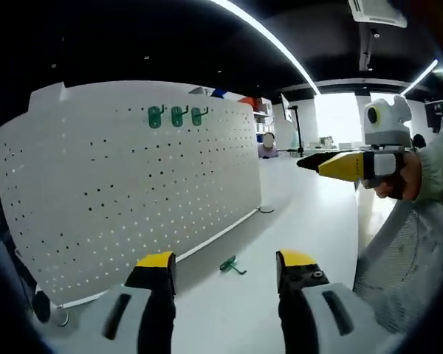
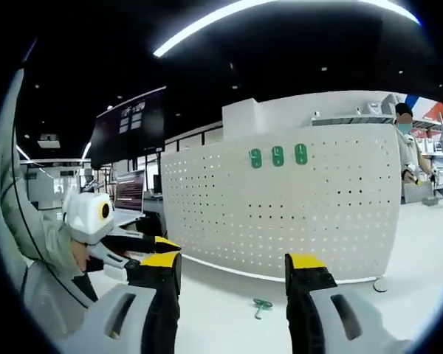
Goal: Insert the hook assembly into the mounting plate slot until the hook locks in place.
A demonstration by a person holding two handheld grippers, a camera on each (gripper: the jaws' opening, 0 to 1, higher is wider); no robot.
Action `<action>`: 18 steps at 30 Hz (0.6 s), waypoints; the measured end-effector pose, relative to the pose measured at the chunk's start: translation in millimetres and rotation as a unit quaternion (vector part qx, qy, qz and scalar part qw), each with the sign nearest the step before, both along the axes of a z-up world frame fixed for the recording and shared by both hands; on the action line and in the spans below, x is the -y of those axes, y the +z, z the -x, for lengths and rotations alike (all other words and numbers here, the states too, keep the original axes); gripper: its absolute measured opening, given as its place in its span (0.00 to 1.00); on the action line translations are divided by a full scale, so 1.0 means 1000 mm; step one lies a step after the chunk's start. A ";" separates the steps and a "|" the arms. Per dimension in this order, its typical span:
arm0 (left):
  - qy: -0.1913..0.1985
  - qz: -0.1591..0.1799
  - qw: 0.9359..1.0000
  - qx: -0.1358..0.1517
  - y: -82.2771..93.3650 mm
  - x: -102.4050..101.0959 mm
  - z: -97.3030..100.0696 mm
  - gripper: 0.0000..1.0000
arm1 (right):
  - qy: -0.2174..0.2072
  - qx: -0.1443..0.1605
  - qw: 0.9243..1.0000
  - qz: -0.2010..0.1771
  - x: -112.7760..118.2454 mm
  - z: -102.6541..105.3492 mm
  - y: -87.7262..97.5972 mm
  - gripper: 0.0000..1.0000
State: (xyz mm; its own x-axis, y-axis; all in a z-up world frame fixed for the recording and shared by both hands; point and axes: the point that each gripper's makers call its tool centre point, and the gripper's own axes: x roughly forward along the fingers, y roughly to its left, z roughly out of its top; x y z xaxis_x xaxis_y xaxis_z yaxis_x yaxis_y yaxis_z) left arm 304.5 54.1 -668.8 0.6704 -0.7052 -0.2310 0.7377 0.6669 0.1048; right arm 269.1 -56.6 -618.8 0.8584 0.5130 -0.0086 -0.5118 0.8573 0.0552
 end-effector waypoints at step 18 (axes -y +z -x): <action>-0.103 -0.122 0.987 -0.020 -0.036 0.021 -0.038 0.46 | -0.007 -0.010 0.999 -0.031 0.006 -0.002 0.001 0.53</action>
State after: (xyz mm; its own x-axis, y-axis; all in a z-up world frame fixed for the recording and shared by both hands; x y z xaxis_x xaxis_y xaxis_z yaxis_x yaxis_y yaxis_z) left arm 342.2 33.4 -704.4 0.5061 -0.7453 -0.4340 0.8614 0.4617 0.2116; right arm 271.0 -63.1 -617.6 0.8651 0.5016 0.0063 -0.4987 0.8587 0.1179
